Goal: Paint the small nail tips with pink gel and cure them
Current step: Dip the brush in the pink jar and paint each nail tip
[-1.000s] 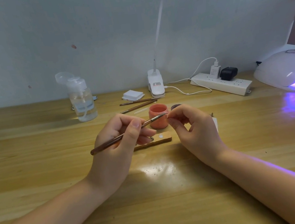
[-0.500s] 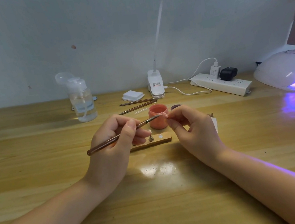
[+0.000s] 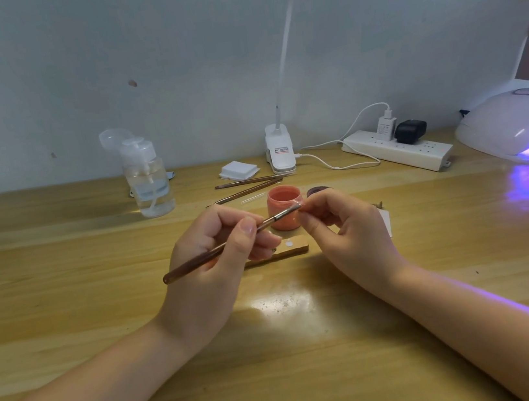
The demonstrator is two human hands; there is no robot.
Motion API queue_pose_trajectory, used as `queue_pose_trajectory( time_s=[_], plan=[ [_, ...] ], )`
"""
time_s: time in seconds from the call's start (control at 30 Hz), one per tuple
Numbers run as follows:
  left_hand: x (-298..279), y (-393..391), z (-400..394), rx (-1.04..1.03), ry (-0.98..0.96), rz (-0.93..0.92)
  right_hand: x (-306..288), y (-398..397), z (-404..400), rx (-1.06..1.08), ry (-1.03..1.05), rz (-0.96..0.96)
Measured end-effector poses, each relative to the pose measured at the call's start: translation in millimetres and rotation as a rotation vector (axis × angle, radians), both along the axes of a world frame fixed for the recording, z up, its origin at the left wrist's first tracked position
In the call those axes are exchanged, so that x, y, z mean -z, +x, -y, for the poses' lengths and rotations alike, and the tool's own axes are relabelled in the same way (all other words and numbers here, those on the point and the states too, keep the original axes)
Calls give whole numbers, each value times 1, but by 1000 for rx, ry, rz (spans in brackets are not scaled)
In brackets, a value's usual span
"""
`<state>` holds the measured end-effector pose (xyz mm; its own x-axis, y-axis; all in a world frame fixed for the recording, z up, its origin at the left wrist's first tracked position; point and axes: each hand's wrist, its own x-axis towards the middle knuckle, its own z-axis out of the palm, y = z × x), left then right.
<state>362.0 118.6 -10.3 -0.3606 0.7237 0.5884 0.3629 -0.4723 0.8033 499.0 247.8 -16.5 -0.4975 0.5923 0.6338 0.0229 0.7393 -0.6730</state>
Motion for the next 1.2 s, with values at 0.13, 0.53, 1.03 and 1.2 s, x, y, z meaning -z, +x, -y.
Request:
queue_pose_trajectory(
  time_s=[0.13, 0.53, 1.03, 1.2],
  plan=[
    [1, -2, -1, -86, -17, 15, 1, 1, -1, 1, -18, 0],
    [0, -3, -1, -70, 6, 20, 1, 1, -3, -42, -50, 37],
    [0, -2, -2, -50, -19, 16, 1, 1, -1, -42, -56, 22],
    [-2, -4, 0, -82, 5, 37, 1, 2, -2, -26, -47, 34]
  ],
)
